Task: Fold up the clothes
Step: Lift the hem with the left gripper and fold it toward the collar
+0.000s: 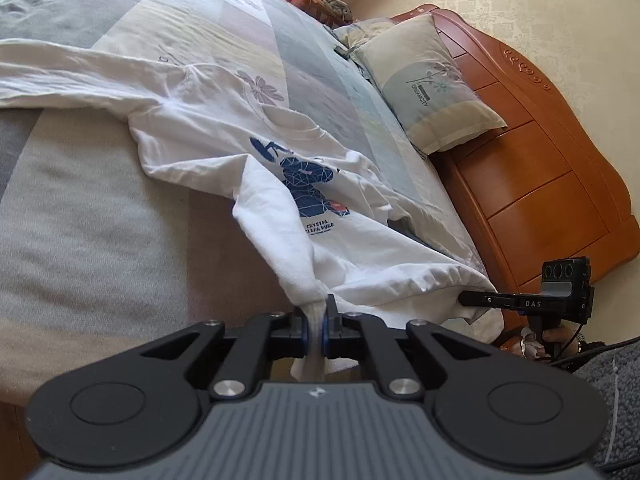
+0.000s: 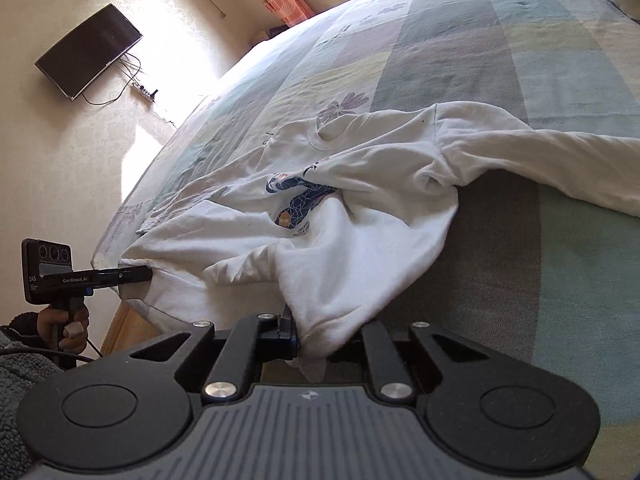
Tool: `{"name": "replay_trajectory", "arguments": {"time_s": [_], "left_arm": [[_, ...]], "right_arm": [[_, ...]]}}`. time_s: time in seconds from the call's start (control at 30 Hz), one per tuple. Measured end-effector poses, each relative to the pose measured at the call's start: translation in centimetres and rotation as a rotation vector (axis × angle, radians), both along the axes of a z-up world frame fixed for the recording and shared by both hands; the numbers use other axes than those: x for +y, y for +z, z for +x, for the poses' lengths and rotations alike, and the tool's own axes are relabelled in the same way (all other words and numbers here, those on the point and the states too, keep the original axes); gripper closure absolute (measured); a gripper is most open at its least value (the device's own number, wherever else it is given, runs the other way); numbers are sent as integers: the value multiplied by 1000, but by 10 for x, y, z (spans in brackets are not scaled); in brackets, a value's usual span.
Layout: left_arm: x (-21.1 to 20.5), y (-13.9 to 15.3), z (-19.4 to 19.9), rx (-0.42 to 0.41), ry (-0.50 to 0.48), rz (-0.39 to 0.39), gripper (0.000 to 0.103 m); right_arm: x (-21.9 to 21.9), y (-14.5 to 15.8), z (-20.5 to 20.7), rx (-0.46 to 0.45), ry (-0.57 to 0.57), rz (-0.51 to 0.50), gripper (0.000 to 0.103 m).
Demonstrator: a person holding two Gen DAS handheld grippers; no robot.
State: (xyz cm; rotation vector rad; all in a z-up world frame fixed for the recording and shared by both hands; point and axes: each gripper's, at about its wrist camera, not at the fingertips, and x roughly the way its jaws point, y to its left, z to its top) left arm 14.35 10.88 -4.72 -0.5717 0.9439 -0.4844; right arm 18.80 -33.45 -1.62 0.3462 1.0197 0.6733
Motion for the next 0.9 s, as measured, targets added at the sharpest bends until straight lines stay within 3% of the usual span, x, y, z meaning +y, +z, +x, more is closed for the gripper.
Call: {"name": "replay_trajectory", "arguments": {"time_s": [0.2,0.33,0.4,0.53,0.57,0.6,0.63,0.67,0.73,0.9], "left_arm": [[18,-40,-19,161,75,48,99],[34,-61,-21,288,124,96,98],[42,-59,-23,309,138,120,98],[68,-22,-14,158,213,95,96],[74,-13,-8,108,240,76,88],[75,-16,5,92,241,72,83],[75,-18,18,77,241,69,70],[75,-20,32,61,242,66,65],[75,-25,58,31,244,59,65],[74,-64,117,60,264,71,65]], "right_arm": [[-5,-38,-28,190,1,9,88],[8,-77,-37,324,29,-64,88],[12,-83,-39,335,43,-123,86],[9,-70,-13,258,6,-120,78],[8,-67,-6,237,-4,-116,74],[7,-63,1,216,-14,-112,66],[6,-60,8,195,-25,-109,60],[6,-56,15,173,-35,-105,59],[4,-49,28,131,-56,-98,58],[-1,-32,63,25,-108,-79,58]]}}
